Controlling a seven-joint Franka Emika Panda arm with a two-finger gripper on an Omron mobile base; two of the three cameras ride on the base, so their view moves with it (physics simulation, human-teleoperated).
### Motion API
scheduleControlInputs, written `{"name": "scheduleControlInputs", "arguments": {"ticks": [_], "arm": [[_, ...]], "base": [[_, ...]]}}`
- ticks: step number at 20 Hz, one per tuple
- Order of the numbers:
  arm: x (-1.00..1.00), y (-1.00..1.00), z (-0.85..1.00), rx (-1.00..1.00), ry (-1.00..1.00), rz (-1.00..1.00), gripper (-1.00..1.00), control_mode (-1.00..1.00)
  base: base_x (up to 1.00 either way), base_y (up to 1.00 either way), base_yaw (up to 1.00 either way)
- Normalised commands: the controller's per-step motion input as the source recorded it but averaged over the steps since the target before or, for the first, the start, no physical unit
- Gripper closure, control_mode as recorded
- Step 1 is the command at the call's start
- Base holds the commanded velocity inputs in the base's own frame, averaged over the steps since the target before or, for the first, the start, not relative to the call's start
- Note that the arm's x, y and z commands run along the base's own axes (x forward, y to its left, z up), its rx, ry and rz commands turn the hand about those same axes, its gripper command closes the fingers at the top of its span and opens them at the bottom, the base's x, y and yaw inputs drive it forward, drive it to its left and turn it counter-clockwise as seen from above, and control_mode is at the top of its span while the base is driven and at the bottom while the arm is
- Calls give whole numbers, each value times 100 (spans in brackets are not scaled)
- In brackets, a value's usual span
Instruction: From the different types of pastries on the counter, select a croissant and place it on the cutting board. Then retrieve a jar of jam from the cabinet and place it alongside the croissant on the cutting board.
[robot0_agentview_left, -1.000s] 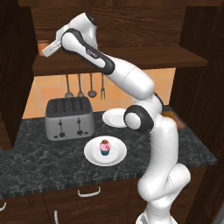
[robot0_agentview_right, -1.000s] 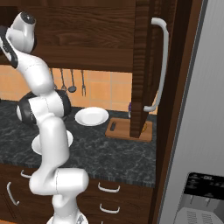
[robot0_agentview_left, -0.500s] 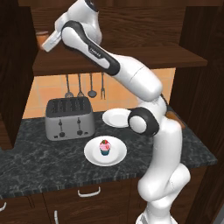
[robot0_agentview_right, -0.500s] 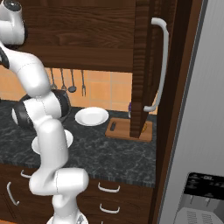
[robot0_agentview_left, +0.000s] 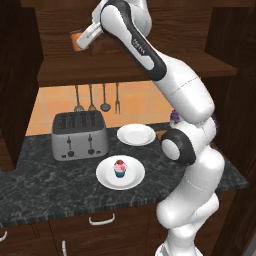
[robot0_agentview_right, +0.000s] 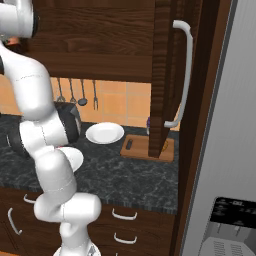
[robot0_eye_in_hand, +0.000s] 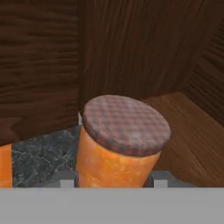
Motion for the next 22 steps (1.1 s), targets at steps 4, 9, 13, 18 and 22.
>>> {"name": "scheduleControlInputs", "arguments": {"ticks": [4,9,13,18,22], "arm": [[-100,-53,-14,7,-3,-23,100,-100],[-100,-18,-6,8,-28,-24,100,-100],[-100,-17,-8,4,-27,-27,100,-100],[-100,-25,-31,3,-8,-45,100,-100],[-100,-40,-21,7,-3,-50,100,-100]], "base": [[0,0,0],[0,0,0],[0,0,0],[0,0,0],[0,0,0]]}}
